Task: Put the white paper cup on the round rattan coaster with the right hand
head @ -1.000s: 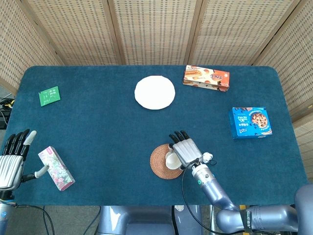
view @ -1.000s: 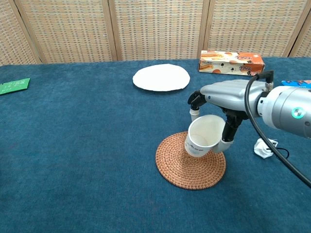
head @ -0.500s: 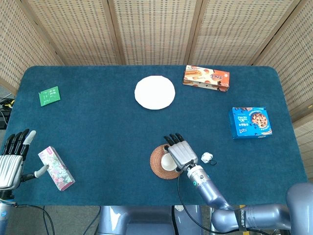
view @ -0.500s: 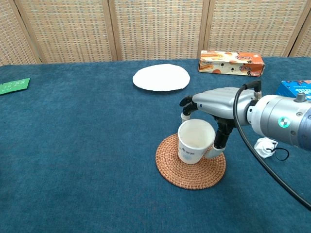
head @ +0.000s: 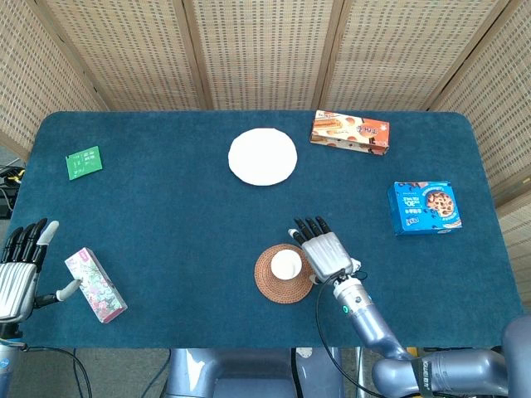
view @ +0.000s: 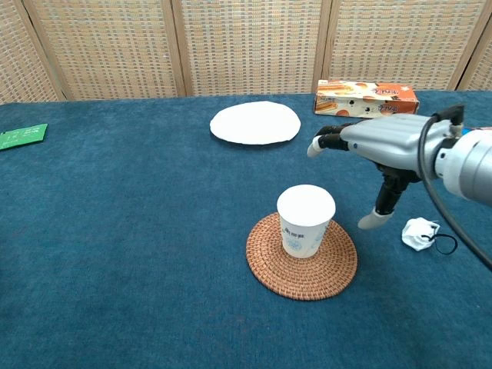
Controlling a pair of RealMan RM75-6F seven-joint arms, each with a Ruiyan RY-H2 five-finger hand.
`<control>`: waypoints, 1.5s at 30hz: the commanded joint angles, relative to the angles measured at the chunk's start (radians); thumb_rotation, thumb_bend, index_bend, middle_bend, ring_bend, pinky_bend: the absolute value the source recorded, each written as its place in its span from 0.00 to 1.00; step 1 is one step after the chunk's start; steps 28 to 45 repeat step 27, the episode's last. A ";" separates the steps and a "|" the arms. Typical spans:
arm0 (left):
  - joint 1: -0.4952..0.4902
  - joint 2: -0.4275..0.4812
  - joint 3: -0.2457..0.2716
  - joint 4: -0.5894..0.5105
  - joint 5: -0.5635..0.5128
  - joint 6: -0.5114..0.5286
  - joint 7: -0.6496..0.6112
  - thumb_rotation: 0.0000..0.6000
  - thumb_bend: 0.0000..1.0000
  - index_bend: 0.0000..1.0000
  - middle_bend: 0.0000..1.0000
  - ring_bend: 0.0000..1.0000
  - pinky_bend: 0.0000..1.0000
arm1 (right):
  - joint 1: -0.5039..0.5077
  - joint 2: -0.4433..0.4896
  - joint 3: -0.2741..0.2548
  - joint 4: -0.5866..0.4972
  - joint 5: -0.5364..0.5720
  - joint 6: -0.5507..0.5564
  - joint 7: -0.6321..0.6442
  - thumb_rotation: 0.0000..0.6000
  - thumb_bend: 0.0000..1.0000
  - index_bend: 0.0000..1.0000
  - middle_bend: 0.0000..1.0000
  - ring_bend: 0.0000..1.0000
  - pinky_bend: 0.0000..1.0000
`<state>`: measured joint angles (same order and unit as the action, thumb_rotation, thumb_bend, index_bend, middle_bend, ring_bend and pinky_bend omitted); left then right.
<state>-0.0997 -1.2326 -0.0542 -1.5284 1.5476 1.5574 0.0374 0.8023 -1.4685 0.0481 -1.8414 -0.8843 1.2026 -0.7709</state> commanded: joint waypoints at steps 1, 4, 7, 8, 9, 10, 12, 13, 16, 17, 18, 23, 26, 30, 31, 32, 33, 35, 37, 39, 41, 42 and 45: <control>0.001 0.002 0.000 -0.002 0.000 0.001 -0.002 0.00 0.00 0.00 0.00 0.00 0.00 | -0.062 0.063 -0.037 -0.037 -0.100 0.053 0.075 1.00 0.04 0.10 0.00 0.00 0.02; 0.002 0.004 -0.001 -0.004 -0.001 0.004 -0.004 0.00 0.00 0.00 0.00 0.00 0.00 | -0.115 0.101 -0.074 -0.037 -0.195 0.108 0.129 1.00 0.04 0.07 0.00 0.00 0.01; 0.003 0.006 0.001 -0.006 -0.001 0.002 0.001 0.00 0.00 0.00 0.00 0.00 0.00 | -0.192 0.135 -0.130 -0.013 -0.300 0.192 0.185 1.00 0.03 0.04 0.00 0.00 0.00; 0.003 0.006 0.001 -0.008 -0.001 0.001 0.003 0.00 0.00 0.00 0.00 0.00 0.00 | -0.213 0.141 -0.144 -0.004 -0.321 0.212 0.198 1.00 0.03 0.02 0.00 0.00 0.00; 0.004 0.007 0.003 -0.011 0.000 0.001 0.007 0.00 0.00 0.00 0.00 0.00 0.00 | -0.245 0.149 -0.165 0.010 -0.351 0.242 0.223 1.00 0.03 0.01 0.00 0.00 0.00; 0.004 0.007 0.004 -0.015 0.002 0.001 0.009 0.00 0.00 0.00 0.00 0.00 0.00 | -0.271 0.153 -0.181 0.025 -0.379 0.264 0.250 1.00 0.03 0.00 0.00 0.00 0.00; 0.005 0.008 0.005 -0.020 0.006 0.004 0.012 0.00 0.00 0.00 0.00 0.00 0.00 | -0.314 0.158 -0.204 0.054 -0.414 0.295 0.304 1.00 0.04 0.00 0.00 0.00 0.00; 0.005 0.008 0.005 -0.021 0.008 0.007 0.015 0.00 0.00 0.00 0.00 0.00 0.00 | -0.340 0.161 -0.216 0.074 -0.433 0.315 0.334 1.00 0.04 0.00 0.00 0.00 0.00; 0.007 0.007 0.005 -0.023 0.014 0.014 0.021 0.00 0.00 0.00 0.00 0.00 0.00 | -0.444 0.164 -0.241 0.172 -0.489 0.420 0.419 1.00 0.04 0.00 0.00 0.00 0.00; 0.007 0.006 0.005 -0.022 0.014 0.014 0.022 0.00 0.00 0.00 0.00 0.00 0.00 | -0.462 0.161 -0.241 0.195 -0.503 0.438 0.433 1.00 0.04 0.00 0.00 0.00 0.00; 0.007 0.005 0.005 -0.021 0.014 0.014 0.023 0.00 0.00 0.00 0.00 0.00 0.00 | -0.475 0.158 -0.239 0.212 -0.514 0.449 0.445 1.00 0.04 0.00 0.00 0.00 0.00; 0.005 0.001 0.010 -0.018 0.019 0.007 0.033 0.00 0.00 0.00 0.00 0.00 0.00 | -0.534 0.166 -0.219 0.260 -0.541 0.476 0.502 1.00 0.04 0.00 0.00 0.00 0.00; 0.007 0.001 0.012 -0.021 0.026 0.014 0.037 0.00 0.00 0.00 0.00 0.00 0.00 | -0.548 0.175 -0.199 0.261 -0.558 0.478 0.518 1.00 0.04 0.00 0.00 0.00 0.00; 0.008 0.002 0.012 -0.023 0.029 0.017 0.037 0.00 0.00 0.00 0.00 0.00 0.00 | -0.552 0.178 -0.195 0.260 -0.562 0.476 0.521 1.00 0.04 0.00 0.00 0.00 0.00; 0.008 0.002 0.012 -0.023 0.029 0.017 0.037 0.00 0.00 0.00 0.00 0.00 0.00 | -0.552 0.178 -0.195 0.260 -0.562 0.476 0.521 1.00 0.04 0.00 0.00 0.00 0.00; 0.008 0.002 0.012 -0.023 0.029 0.017 0.037 0.00 0.00 0.00 0.00 0.00 0.00 | -0.552 0.178 -0.195 0.260 -0.562 0.476 0.521 1.00 0.04 0.00 0.00 0.00 0.00; 0.008 0.002 0.012 -0.023 0.029 0.017 0.037 0.00 0.00 0.00 0.00 0.00 0.00 | -0.552 0.178 -0.195 0.260 -0.562 0.476 0.521 1.00 0.04 0.00 0.00 0.00 0.00; 0.008 0.002 0.012 -0.023 0.029 0.017 0.037 0.00 0.00 0.00 0.00 0.00 0.00 | -0.552 0.178 -0.195 0.260 -0.562 0.476 0.521 1.00 0.04 0.00 0.00 0.00 0.00; 0.008 0.002 0.012 -0.023 0.029 0.017 0.037 0.00 0.00 0.00 0.00 0.00 0.00 | -0.552 0.178 -0.195 0.260 -0.562 0.476 0.521 1.00 0.04 0.00 0.00 0.00 0.00; 0.008 0.002 0.012 -0.023 0.029 0.017 0.037 0.00 0.00 0.00 0.00 0.00 0.00 | -0.552 0.178 -0.195 0.260 -0.562 0.476 0.521 1.00 0.04 0.00 0.00 0.00 0.00; 0.008 0.002 0.012 -0.023 0.029 0.017 0.037 0.00 0.00 0.00 0.00 0.00 0.00 | -0.552 0.178 -0.195 0.260 -0.562 0.476 0.521 1.00 0.04 0.00 0.00 0.00 0.00; 0.008 0.002 0.012 -0.023 0.029 0.017 0.037 0.00 0.00 0.00 0.00 0.00 0.00 | -0.552 0.178 -0.195 0.260 -0.562 0.476 0.521 1.00 0.04 0.00 0.00 0.00 0.00; 0.008 0.002 0.012 -0.023 0.029 0.017 0.037 0.00 0.00 0.00 0.00 0.00 0.00 | -0.552 0.178 -0.195 0.260 -0.562 0.476 0.521 1.00 0.04 0.00 0.00 0.00 0.00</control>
